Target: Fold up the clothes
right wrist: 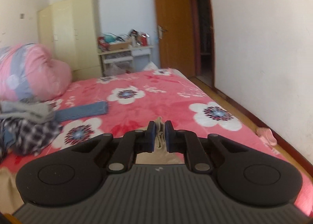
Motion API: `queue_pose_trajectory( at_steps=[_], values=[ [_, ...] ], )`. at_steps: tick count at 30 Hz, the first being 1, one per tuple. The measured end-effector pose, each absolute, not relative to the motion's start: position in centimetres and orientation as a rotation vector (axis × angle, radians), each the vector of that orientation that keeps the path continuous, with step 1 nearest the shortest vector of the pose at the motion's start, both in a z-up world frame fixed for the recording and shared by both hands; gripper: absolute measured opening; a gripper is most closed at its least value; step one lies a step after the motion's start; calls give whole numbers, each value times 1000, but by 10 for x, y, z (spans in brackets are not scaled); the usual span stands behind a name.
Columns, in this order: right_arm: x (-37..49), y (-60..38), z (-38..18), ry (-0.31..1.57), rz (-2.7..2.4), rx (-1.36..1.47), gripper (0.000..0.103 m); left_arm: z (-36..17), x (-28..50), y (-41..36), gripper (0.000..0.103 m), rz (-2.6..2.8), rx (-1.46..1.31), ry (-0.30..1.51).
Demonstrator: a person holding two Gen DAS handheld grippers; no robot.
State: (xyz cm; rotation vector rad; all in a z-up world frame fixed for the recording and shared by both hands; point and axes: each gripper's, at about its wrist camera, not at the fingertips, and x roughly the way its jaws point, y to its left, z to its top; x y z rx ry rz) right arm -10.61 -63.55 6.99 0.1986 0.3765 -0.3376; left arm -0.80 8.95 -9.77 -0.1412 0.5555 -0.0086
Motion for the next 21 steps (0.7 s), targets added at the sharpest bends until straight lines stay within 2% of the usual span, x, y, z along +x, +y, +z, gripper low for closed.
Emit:
queue_pose_trajectory(
  at_steps=[3, 7, 10, 12, 17, 19, 21],
  values=[
    [-74, -675, 63, 471, -414, 225, 0, -98, -8, 89, 46, -7, -135, 554],
    [-38, -708, 17, 595, -523, 195, 0, -98, -8, 87, 46, -3, -126, 552],
    [-33, -704, -9, 569, -469, 283, 2, -98, -9, 86, 47, -2, -124, 551],
    [-29, -672, -13, 545, -353, 265, 4, -98, -8, 86, 47, -3, -123, 551],
    [-26, -535, -14, 568, 62, -16, 6, -99, -9, 88, 47, -4, -130, 545],
    [-26, -473, -21, 589, 262, -116, 14, -99, -10, 88, 47, -6, -133, 541],
    [-28, -415, -29, 596, 422, -235, 29, -99, -10, 88, 47, -8, -135, 539]
  ],
)
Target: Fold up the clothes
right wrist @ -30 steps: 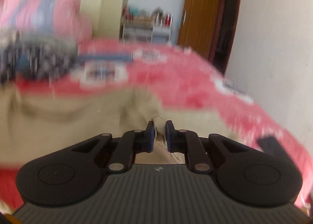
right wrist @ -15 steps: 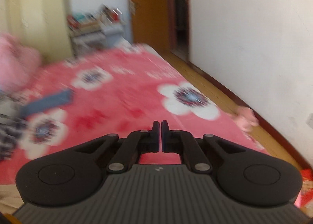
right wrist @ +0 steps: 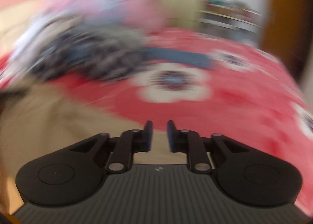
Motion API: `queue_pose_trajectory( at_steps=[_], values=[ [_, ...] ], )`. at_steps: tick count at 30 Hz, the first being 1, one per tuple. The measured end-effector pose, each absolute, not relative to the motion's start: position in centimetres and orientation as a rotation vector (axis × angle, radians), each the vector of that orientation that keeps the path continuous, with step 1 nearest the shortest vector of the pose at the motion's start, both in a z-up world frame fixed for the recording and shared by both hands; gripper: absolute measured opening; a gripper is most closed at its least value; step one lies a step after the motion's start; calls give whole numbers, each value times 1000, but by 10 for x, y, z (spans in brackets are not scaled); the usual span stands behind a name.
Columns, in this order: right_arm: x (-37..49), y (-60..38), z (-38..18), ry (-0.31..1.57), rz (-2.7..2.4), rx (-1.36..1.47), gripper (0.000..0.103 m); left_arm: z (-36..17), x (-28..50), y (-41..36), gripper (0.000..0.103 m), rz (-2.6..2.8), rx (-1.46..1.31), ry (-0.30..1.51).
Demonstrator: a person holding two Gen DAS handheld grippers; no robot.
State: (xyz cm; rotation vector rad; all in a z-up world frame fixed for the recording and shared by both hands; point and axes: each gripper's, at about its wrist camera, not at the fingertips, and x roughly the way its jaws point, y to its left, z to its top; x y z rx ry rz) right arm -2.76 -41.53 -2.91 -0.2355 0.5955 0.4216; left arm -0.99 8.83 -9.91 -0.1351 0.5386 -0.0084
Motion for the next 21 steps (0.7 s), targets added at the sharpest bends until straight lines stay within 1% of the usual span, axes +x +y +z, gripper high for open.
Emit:
queue_pose_trajectory(
  at_steps=[2, 3, 6, 8, 9, 10, 11, 15, 18, 20, 21],
  values=[
    [-28, -365, -44, 589, 538, -380, 38, -99, -11, 89, 47, -11, -135, 533],
    [-25, -344, -54, 593, 566, -457, 45, -100, -11, 89, 47, -13, -136, 530],
    [-15, -295, -83, 606, 596, -682, 47, -101, -13, 91, 47, -23, -141, 517],
    [-8, -279, -98, 618, 582, -777, 44, -102, -14, 92, 47, -30, -148, 510],
    [-5, -278, -100, 632, 589, -766, 34, -102, -14, 93, 47, -34, -153, 508],
    [0, -280, -96, 652, 583, -735, 2, -102, -14, 94, 47, -37, -158, 505],
    [5, -284, -90, 672, 571, -701, 1, -103, -15, 95, 47, -40, -163, 503],
    [30, -306, -64, 698, 548, -543, 1, -103, -15, 96, 47, -46, -171, 497],
    [65, -321, -71, 786, 561, -434, 1, -103, -15, 96, 47, -48, -170, 496],
    [89, -327, -85, 861, 554, -372, 3, -103, -15, 96, 47, -49, -169, 496],
    [102, -334, -92, 905, 548, -307, 9, -103, -15, 96, 47, -49, -167, 495]
  ],
)
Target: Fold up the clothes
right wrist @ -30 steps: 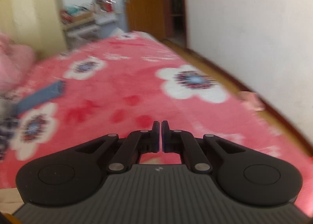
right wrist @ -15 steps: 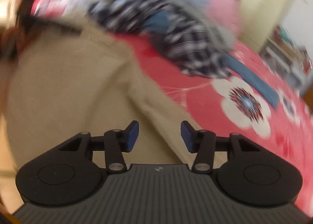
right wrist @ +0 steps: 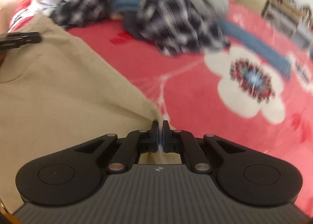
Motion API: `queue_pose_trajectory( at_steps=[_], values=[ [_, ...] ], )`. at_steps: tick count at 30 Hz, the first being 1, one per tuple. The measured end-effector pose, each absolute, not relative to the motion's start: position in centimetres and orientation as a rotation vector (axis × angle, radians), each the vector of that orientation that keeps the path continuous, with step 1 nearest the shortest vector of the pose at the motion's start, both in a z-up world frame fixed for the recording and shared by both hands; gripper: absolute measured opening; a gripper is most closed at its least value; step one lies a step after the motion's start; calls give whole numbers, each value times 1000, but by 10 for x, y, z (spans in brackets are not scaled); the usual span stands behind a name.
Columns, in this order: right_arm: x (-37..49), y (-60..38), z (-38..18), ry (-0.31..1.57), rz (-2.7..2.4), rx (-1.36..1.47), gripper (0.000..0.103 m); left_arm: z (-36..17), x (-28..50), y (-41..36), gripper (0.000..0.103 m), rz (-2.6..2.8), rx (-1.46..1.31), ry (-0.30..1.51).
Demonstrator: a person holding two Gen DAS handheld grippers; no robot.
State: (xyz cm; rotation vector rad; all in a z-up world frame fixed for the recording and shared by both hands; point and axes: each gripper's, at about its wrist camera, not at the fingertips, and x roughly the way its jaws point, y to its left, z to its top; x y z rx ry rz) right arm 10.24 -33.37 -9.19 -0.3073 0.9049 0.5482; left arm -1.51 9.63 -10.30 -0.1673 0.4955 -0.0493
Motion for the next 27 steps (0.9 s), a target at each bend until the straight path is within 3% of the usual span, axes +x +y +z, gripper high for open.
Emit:
queue_pose_trajectory(
  at_steps=[4, 8, 12, 17, 20, 27],
  values=[
    [132, -391, -104, 1001, 503, 167, 27, -103, -15, 96, 48, -51, -162, 494],
    [123, -467, -103, 975, 182, 436, 29, -103, -16, 95, 48, -50, -162, 493],
    [60, -548, -70, 799, -71, 647, 30, -104, -16, 96, 48, -49, -161, 493],
    [-63, -608, -14, 572, -207, 699, 32, -104, -16, 95, 48, -45, -160, 491],
    [-130, -631, 0, 501, -269, 766, 40, -104, -16, 94, 48, -42, -158, 489],
    [-195, -649, -59, 496, -293, 982, 43, -104, -15, 93, 48, -38, -149, 488]
  ],
)
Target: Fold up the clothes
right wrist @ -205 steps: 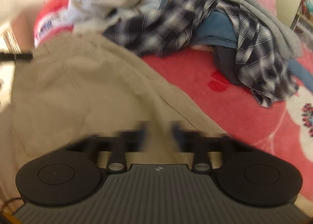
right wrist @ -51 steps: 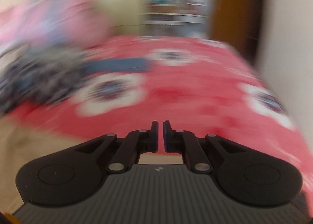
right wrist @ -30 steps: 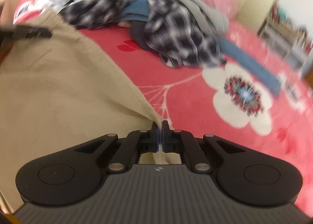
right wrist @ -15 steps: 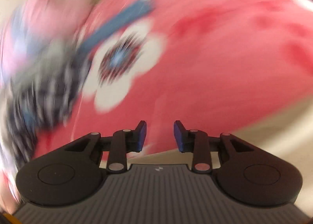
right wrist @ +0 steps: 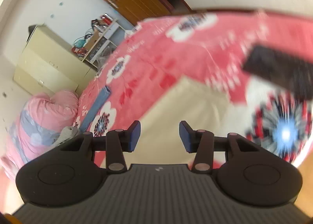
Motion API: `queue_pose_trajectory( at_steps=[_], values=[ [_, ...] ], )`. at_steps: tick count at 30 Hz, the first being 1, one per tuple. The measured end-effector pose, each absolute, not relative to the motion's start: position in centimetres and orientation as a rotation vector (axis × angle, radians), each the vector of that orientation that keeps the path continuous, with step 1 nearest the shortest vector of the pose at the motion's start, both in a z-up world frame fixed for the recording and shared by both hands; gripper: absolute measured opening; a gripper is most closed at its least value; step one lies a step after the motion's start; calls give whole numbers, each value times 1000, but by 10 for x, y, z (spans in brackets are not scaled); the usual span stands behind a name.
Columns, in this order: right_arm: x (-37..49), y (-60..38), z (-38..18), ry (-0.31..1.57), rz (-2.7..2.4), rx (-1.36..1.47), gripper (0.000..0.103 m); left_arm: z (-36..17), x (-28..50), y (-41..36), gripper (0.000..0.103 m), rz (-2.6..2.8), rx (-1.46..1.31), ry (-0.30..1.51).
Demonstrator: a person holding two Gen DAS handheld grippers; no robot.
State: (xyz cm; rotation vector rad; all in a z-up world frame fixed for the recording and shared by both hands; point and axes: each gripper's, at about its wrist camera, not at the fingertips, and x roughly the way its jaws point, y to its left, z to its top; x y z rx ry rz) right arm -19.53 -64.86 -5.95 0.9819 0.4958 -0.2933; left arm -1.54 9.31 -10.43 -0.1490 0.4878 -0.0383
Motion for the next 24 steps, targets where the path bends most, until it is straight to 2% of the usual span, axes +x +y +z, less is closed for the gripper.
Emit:
queue_pose_trajectory(
  at_steps=[3, 9, 11, 13, 16, 24],
  values=[
    [-196, -653, -99, 506, -324, 1078, 43, -104, -16, 93, 48, -37, -145, 487],
    [-184, -665, -130, 457, -462, 1070, 41, -105, -16, 90, 48, -30, -133, 487],
    [-181, -667, -134, 425, -472, 1068, 36, -105, -16, 89, 48, -26, -125, 487],
    [-176, -667, -134, 415, -478, 1025, 14, -105, -16, 88, 48, -24, -119, 488],
    [-174, -661, -126, 399, -488, 917, 5, -105, -16, 87, 48, -21, -114, 487],
    [-156, -655, -127, 395, -499, 745, 3, -106, -16, 86, 48, -16, -105, 487]
  ],
)
